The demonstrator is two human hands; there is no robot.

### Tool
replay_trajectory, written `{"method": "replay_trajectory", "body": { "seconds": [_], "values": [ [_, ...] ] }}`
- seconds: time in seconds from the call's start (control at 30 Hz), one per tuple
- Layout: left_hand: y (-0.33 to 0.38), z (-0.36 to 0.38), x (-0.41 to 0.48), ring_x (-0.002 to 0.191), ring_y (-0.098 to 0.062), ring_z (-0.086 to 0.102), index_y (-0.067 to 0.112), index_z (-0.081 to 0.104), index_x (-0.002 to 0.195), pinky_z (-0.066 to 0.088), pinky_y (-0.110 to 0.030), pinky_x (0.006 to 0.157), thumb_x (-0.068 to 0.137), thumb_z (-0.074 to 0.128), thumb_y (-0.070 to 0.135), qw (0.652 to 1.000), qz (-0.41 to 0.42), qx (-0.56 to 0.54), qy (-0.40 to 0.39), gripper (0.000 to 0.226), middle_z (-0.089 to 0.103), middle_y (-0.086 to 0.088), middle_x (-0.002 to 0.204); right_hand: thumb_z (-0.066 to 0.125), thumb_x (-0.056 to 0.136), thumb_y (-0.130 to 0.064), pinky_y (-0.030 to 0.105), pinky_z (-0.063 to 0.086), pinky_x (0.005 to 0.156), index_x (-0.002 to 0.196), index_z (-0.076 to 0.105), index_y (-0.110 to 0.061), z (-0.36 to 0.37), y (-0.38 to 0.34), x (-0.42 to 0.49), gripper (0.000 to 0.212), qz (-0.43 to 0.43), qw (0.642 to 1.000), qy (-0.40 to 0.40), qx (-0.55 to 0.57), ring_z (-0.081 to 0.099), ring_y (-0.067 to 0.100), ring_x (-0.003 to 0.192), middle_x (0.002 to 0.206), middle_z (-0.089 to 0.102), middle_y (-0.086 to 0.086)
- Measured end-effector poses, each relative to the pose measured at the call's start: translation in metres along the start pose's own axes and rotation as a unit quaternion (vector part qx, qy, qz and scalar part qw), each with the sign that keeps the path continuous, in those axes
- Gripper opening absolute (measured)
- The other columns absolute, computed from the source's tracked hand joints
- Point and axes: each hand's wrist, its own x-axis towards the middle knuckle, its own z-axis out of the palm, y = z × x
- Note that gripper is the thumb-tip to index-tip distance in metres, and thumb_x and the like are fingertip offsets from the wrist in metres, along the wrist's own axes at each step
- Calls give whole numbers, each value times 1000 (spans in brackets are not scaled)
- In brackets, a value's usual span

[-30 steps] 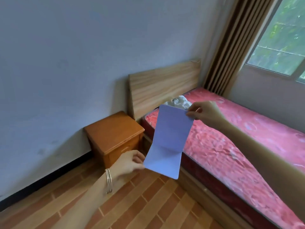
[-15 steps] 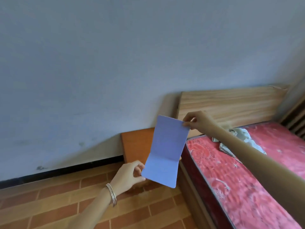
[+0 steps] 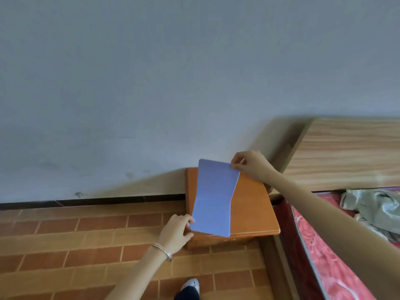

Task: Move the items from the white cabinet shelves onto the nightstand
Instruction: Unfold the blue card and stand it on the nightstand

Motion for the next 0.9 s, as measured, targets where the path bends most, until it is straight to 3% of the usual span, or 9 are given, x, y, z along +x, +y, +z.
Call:
{"method": "replay_trajectory", "body": {
  "seconds": [0.23,0.47,0.8,0.9],
  "values": [
    [-63,61,112,118,-11,39,22,44,132,42,-19,88,89,57,24,996,-58,2,-64,45,54,7,114,53,88,-11,33,50,77,94,68,-12,78,56,118,16,15,1000,-16,-2,61,19,86,98,68,1],
    [-126,136,191,125,-18,35,19,38,139,40,-23,96,90,54,22,991,-111,21,-70,51,52,0,123,52,91,-15,36,49,78,101,68,-16,165,125,197,18,10,1000,-18,-23,59,22,92,101,65,1],
    [-168,174,232,131,-17,30,22,26,145,42,-22,97,94,49,25,990,-91,71,-79,56,43,-1,137,54,91,-13,37,49,70,99,70,-15,225,154,234,17,-24,999,32,0,59,23,83,94,65,1],
    [-171,174,240,127,-17,34,21,27,145,44,-21,93,94,49,28,991,-80,90,-61,56,41,-3,138,56,92,-15,35,50,69,107,67,-15,228,152,235,19,-35,997,66,2,61,21,85,103,64,0]
  ]
}}
